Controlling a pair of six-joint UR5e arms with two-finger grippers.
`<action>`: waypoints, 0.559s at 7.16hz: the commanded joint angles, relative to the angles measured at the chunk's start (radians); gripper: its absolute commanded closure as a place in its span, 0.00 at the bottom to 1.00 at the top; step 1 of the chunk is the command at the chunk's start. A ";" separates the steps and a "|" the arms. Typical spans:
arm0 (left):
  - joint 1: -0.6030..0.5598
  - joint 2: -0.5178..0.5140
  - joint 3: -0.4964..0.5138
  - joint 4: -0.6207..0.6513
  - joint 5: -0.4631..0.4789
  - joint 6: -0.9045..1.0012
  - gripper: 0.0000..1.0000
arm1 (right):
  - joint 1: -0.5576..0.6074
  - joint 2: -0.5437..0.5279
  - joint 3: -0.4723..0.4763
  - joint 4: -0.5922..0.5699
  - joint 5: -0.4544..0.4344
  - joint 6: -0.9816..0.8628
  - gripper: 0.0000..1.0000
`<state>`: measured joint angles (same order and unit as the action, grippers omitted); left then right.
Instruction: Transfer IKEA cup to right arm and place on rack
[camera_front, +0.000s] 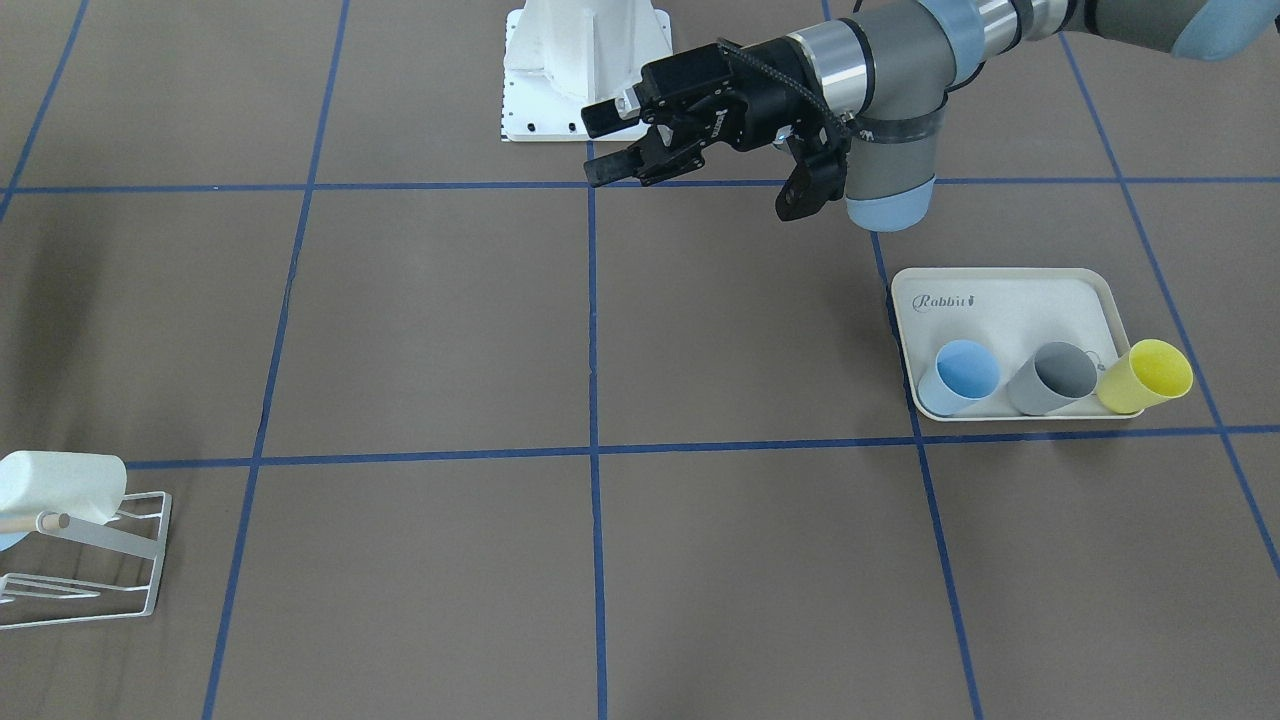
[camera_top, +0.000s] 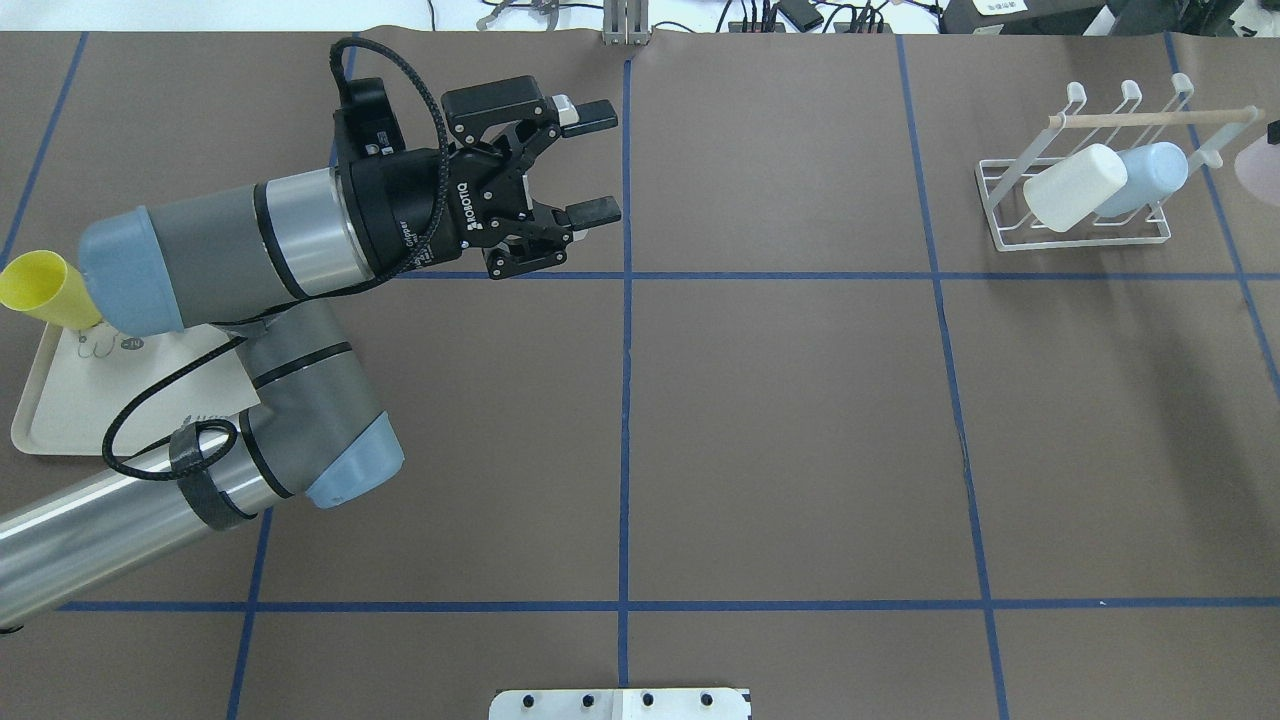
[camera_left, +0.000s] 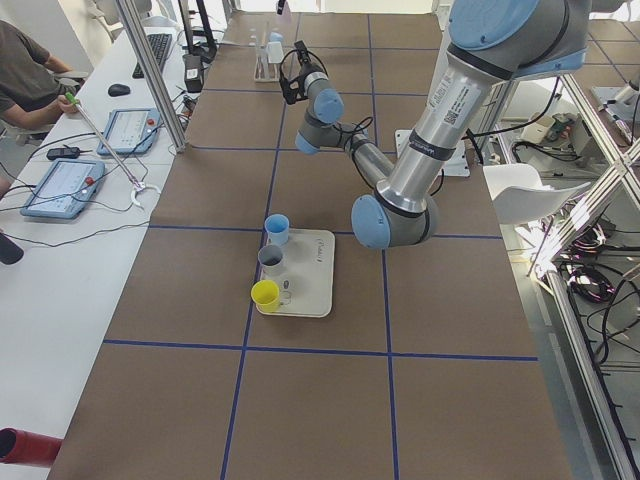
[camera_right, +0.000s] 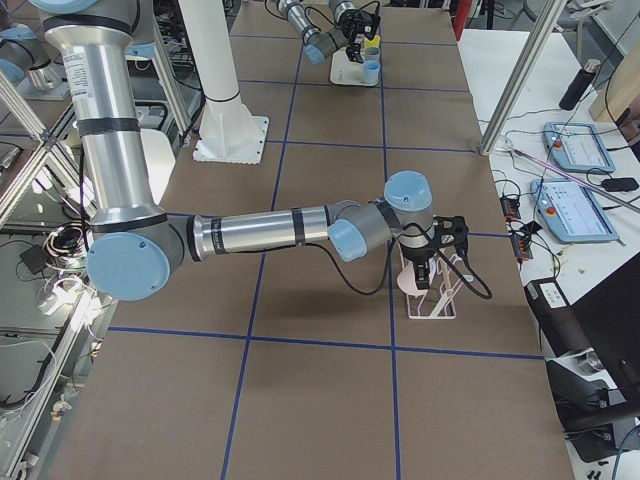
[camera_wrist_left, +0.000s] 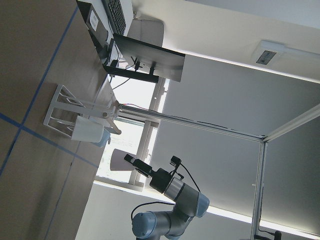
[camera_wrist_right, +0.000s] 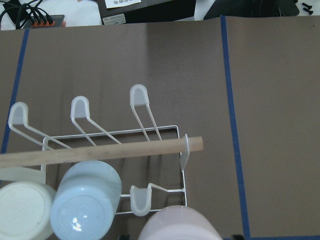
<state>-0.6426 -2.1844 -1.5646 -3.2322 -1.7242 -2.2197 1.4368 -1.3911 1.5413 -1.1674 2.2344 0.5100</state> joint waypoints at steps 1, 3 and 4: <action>0.001 -0.001 0.005 -0.001 0.000 0.000 0.13 | -0.001 0.050 -0.033 0.000 -0.001 0.010 1.00; 0.001 -0.001 0.006 0.000 0.000 0.002 0.13 | -0.007 0.050 -0.064 0.005 -0.001 0.010 1.00; 0.001 -0.001 0.005 0.000 0.000 0.002 0.13 | -0.007 0.049 -0.066 0.005 0.001 0.010 1.00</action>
<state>-0.6413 -2.1863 -1.5598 -3.2322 -1.7242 -2.2186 1.4313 -1.3420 1.4834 -1.1639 2.2338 0.5197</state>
